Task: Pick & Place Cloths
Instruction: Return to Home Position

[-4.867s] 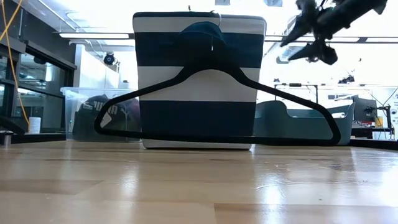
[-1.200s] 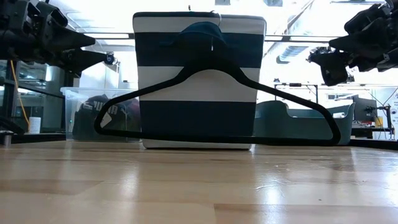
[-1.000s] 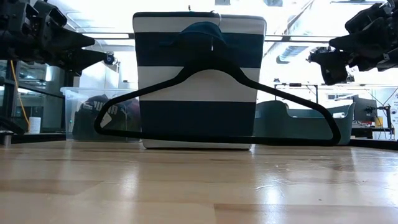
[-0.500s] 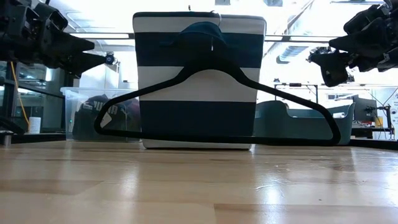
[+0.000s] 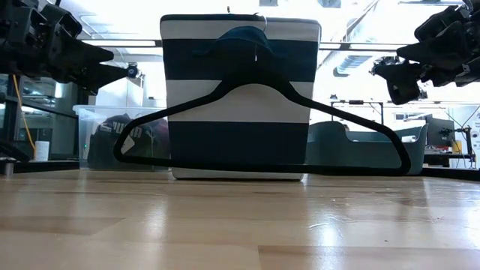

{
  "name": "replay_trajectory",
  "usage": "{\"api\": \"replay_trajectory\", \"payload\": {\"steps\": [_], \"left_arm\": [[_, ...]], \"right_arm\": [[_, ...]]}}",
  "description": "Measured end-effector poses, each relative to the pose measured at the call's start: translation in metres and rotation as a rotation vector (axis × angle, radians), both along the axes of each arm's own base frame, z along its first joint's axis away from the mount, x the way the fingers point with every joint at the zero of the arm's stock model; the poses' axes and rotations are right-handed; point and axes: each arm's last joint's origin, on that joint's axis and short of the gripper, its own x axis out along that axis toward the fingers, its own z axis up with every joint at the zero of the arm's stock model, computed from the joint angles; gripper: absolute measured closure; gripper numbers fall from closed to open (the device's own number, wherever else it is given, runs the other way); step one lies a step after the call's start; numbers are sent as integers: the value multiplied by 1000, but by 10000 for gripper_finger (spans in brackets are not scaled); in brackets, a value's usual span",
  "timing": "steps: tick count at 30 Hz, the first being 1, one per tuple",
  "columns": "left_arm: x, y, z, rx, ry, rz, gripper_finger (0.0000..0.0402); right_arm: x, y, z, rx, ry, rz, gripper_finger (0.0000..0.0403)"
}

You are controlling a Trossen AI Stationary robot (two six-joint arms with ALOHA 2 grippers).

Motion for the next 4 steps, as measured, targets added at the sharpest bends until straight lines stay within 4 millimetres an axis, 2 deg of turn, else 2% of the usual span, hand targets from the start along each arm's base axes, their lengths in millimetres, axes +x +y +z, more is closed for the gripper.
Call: {"api": "replay_trajectory", "payload": {"steps": [4], "left_arm": [[0, 0, 0, 0, 2, 0, 116]], "right_arm": [[0, 0, 0, 0, 0, 0, 186]]}}
